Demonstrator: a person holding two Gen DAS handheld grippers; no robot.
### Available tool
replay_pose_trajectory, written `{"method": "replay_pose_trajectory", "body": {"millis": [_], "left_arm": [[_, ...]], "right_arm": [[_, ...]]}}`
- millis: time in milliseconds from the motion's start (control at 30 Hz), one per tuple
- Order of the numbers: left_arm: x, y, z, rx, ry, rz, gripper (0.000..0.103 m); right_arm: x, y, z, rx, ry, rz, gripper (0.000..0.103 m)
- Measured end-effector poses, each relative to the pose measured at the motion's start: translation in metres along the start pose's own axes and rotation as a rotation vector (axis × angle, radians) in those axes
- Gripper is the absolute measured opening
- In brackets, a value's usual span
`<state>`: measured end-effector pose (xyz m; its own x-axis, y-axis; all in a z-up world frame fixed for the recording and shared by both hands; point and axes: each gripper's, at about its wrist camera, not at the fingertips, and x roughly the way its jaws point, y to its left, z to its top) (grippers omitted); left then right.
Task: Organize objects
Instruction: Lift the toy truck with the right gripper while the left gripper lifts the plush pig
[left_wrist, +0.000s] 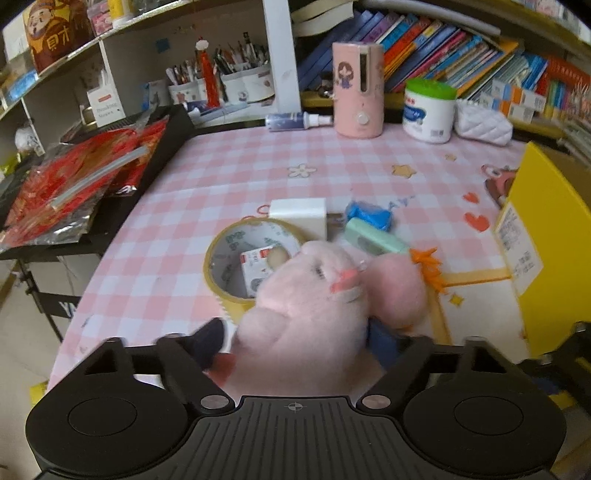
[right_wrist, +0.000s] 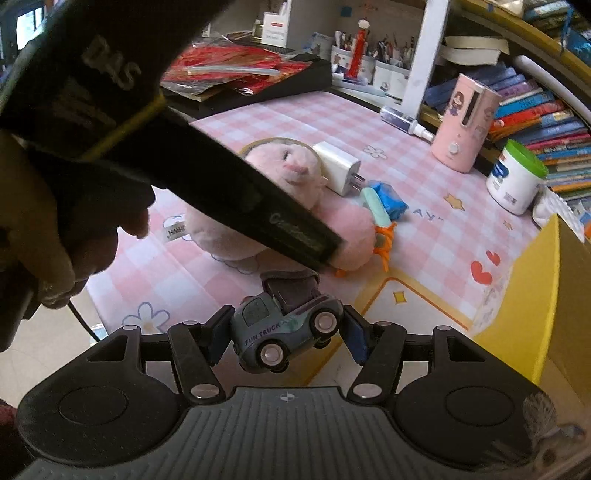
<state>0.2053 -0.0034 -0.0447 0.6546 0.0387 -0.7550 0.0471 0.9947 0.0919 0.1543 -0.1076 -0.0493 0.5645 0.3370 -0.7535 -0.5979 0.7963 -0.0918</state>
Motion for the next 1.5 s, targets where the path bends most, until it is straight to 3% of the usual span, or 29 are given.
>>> {"method": "replay_pose_trajectory", "body": {"millis": [67,267,300,333,467,600,700,767,867,1000,1133,1233,1500], "left_arm": [[-0.006,0.007,0.000,-0.036,-0.014,-0.024,0.065],[-0.047,0.034,-0.004,-0.176,-0.100,-0.126,0.043],[-0.054,0.037,-0.007,-0.186,-0.114,-0.139,0.036],[-0.061,0.041,-0.010,-0.196,-0.129,-0.153,0.020],[-0.076,0.053,-0.025,-0.212,-0.154,-0.163,0.019],[-0.063,0.060,-0.041,-0.198,-0.100,-0.131,0.019],[-0.069,0.066,-0.055,-0.225,-0.102,-0.143,0.032],[-0.074,0.065,-0.059,-0.218,-0.123,-0.134,0.066],[-0.080,0.060,-0.057,-0.189,-0.162,-0.139,0.079],[-0.075,0.049,-0.049,-0.150,-0.163,-0.142,0.086],[-0.057,0.041,-0.044,-0.146,-0.105,-0.136,0.087],[-0.042,0.033,-0.037,-0.138,-0.065,-0.144,0.093],[0.004,0.016,-0.030,-0.108,0.044,-0.085,0.094]], "right_arm": [[-0.002,-0.001,-0.002,0.013,0.002,-0.014,0.059],[-0.016,0.001,-0.003,0.062,-0.031,-0.052,0.059],[-0.019,0.002,-0.004,0.074,-0.037,-0.056,0.059],[-0.022,0.003,-0.004,0.086,-0.043,-0.060,0.059],[-0.033,0.008,-0.004,0.140,-0.064,-0.079,0.059],[-0.033,0.018,-0.010,0.199,-0.039,-0.097,0.059],[-0.033,0.028,-0.018,0.221,-0.006,-0.105,0.059],[-0.039,0.034,-0.023,0.210,-0.007,-0.110,0.059],[-0.046,0.038,-0.026,0.209,-0.024,-0.128,0.059],[-0.051,0.037,-0.027,0.202,-0.034,-0.135,0.059],[-0.050,0.034,-0.028,0.190,-0.031,-0.132,0.059],[-0.048,0.030,-0.029,0.172,-0.029,-0.123,0.059],[-0.040,0.021,-0.031,0.144,-0.010,-0.099,0.059]]}}
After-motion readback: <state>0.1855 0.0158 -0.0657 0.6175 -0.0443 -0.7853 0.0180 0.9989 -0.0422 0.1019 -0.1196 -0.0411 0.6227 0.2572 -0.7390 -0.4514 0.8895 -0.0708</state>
